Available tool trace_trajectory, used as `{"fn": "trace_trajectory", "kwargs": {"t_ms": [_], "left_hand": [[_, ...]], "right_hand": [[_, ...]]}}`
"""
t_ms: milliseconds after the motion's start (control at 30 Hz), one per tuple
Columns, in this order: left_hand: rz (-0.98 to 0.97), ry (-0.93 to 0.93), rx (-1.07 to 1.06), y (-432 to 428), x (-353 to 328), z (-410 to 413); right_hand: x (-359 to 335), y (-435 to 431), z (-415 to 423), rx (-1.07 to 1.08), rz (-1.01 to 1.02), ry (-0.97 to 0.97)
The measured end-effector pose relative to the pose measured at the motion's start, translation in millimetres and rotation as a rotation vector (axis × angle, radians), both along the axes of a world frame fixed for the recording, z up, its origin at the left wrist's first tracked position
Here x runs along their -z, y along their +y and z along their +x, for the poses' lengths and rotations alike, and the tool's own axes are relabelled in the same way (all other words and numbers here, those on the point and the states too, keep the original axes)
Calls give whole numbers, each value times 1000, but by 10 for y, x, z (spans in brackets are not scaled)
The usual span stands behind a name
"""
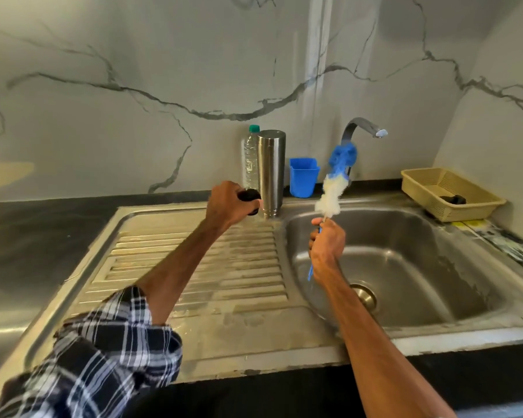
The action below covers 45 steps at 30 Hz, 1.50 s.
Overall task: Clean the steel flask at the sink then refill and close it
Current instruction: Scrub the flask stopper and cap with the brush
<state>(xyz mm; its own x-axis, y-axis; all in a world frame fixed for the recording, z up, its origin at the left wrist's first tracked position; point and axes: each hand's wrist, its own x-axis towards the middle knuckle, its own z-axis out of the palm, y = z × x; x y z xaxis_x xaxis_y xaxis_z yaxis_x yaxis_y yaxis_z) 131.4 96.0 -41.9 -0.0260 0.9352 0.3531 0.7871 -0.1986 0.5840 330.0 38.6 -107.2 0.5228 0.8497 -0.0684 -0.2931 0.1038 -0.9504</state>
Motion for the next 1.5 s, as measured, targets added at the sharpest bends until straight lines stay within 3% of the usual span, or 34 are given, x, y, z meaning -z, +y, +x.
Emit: {"fn": "trace_trajectory", "kwargs": {"t_ms": [533, 800, 967, 1133, 1267, 1433, 1500], "left_hand": [[-207, 376, -120, 657, 295, -10], [-152, 400, -72, 695, 402, -128], [-132, 269, -119, 700, 397, -420], [-266, 308, -47, 611, 451, -634], [-204, 236, -33, 552, 440, -683], [-60, 57, -54, 221, 331, -701], [-32, -146, -27, -34, 271, -629]], "right_hand": [[140, 118, 1, -4, -33, -38], [124, 125, 8, -25, -56, -25], [100, 134, -6, -32, -63, -23], [86, 105, -3, -32, -66, -14], [93, 102, 23, -34, -66, -18], [96, 67, 16, -24, -69, -80], [84, 17, -4, -1, -61, -106]]}}
